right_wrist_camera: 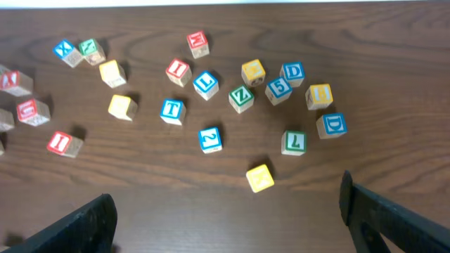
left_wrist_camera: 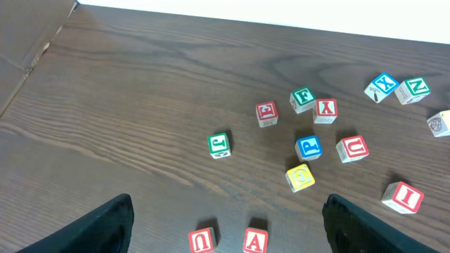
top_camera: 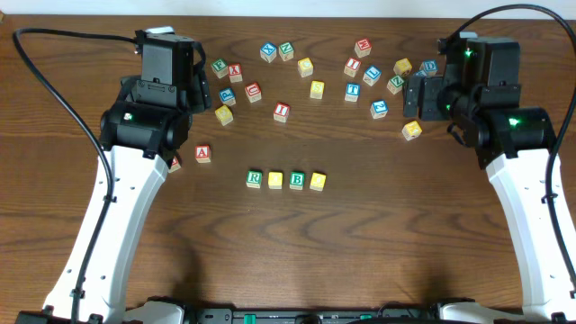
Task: Spell out ROBOT
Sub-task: 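Move the right gripper left over the blue T block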
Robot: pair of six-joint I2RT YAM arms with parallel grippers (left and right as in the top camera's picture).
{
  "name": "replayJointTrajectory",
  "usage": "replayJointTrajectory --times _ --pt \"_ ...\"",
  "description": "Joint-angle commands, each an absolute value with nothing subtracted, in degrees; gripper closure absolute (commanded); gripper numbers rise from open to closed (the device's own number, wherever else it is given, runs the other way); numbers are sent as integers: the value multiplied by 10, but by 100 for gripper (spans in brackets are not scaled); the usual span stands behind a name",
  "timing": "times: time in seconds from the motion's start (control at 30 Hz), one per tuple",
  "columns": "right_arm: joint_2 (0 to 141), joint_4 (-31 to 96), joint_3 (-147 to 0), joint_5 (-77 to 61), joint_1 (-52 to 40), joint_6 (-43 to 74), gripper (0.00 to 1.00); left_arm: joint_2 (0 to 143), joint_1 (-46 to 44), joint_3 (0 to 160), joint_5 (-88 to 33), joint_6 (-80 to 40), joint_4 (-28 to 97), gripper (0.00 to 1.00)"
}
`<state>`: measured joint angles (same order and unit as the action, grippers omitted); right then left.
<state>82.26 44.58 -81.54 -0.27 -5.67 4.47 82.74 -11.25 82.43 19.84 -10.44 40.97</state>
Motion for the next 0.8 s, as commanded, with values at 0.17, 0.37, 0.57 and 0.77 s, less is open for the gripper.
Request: replayJointTrajectory --times 0.17,0.37,0.57,0.77 --pt "897 465 -911 -6 -55 107 4 831 -109 834 205 -101 411 14" --pt "978 508 -1002 34 -91 121 3 831 -109 834 205 -101 411 14" --pt "1052 534 -1075 87 -157 160 3 831 -109 834 205 -101 411 13" --pt "1077 526 -1095 128 -195 236 5 831 -109 833 205 -101 412 13"
